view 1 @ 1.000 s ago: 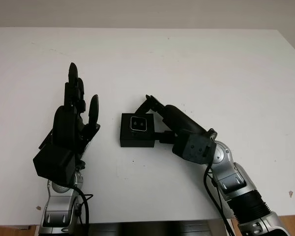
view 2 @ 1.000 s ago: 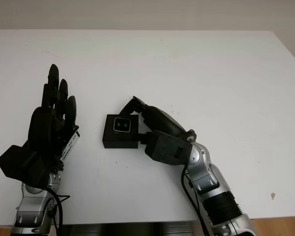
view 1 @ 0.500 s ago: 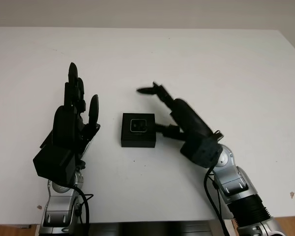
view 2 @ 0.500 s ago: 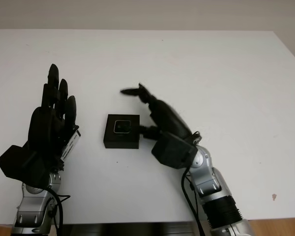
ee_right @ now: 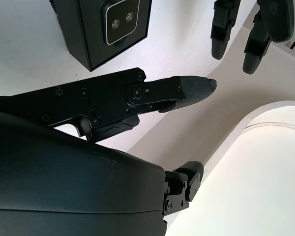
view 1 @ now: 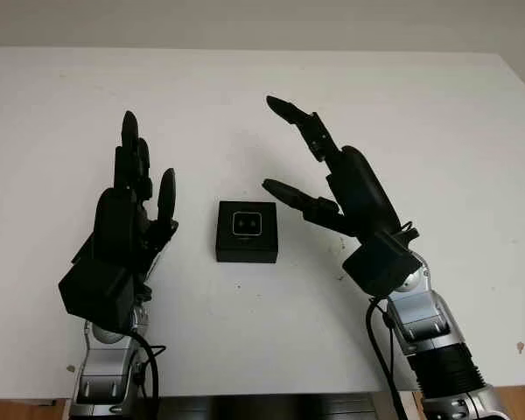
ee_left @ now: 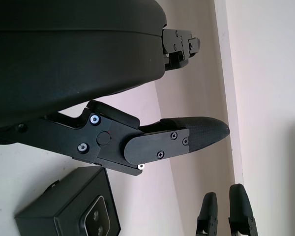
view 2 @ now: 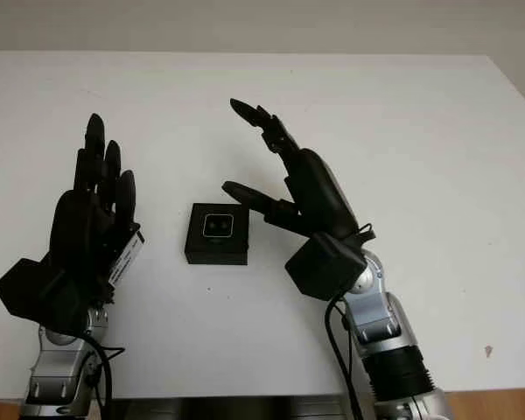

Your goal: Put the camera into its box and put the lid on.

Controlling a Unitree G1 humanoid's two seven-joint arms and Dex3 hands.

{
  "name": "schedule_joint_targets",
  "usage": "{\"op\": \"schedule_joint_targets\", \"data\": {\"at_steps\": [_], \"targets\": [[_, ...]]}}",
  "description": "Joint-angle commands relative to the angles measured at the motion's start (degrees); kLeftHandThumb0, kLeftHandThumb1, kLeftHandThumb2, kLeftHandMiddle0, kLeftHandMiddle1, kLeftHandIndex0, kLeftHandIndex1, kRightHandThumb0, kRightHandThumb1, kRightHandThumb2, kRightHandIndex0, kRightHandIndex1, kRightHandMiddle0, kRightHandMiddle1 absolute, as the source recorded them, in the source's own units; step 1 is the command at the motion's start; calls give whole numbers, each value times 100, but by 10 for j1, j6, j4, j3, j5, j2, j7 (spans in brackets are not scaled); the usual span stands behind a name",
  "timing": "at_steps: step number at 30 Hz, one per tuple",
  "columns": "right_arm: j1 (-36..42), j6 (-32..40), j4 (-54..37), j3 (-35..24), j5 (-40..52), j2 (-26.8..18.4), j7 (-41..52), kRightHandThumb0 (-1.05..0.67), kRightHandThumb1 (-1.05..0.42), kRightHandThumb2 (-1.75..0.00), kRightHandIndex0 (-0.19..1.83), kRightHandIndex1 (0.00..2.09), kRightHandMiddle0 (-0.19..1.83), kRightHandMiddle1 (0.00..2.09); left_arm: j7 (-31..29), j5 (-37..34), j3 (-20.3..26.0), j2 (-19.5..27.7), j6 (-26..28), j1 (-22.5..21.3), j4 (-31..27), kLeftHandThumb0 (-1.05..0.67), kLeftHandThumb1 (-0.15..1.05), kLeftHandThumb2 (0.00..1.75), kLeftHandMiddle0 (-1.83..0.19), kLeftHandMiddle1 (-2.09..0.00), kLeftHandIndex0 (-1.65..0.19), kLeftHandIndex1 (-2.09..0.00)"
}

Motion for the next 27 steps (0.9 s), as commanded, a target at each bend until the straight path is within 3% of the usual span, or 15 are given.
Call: {"op": "schedule_joint_targets", "data": {"at_steps": [1,5,9,11,12,13,14,16,17,21,27], "targets": [[2,-2,-6,0,5,1,4,-65,-105,-23,13,9,2,50,-2,1,6,5,0,3,-17,-71,105,56,4,-6,5,-6],[5,53,-16,-9,46,5,42,-67,-105,-23,11,7,-1,50,-17,-11,25,29,6,8,-55,-69,105,52,2,-7,4,-6],[3,94,-17,-31,119,9,86,-64,-105,-21,9,6,-2,47,-26,-15,65,65,11,-1,-102,-59,105,34,-31,-21,-21,-19],[-1,110,-13,-47,162,17,103,-62,-105,-20,9,6,-3,45,-44,-21,86,94,22,-2,-122,-55,105,25,-35,-60,-27,-49],[-4,120,-12,-54,179,19,109,-63,-105,-22,9,6,-4,45,-65,-21,98,121,22,0,-126,-53,105,23,-30,-76,-20,-65],[-7,131,-11,-60,194,20,114,-66,-105,-26,10,6,-4,45,-92,-27,111,151,28,3,-129,-54,105,20,-26,-76,-15,-68],[-10,145,-12,-68,210,22,116,-68,-105,-29,10,6,-4,46,-123,-25,124,189,29,8,-129,-55,105,15,-28,-60,-13,-63],[-15,176,-16,-89,254,29,125,-69,-105,-31,9,6,-4,47,-193,-8,147,276,39,19,-131,-67,98,7,-31,-19,-16,-35],[-17,187,-18,-98,271,31,127,-68,-105,-31,9,6,-5,48,-226,5,156,317,47,23,-135,-72,95,6,-29,-12,-17,-26],[-27,219,-21,-131,309,26,122,-65,-105,-36,9,6,-11,50,-346,-1,182,434,108,35,-157,-80,82,3,-4,-2,-5,-6],[-50,243,-15,-194,383,27,116,-61,-105,-53,3,3,-19,51,-435,23,178,514,104,51,-153,-74,78,5,7,-3,6,-2]]}}
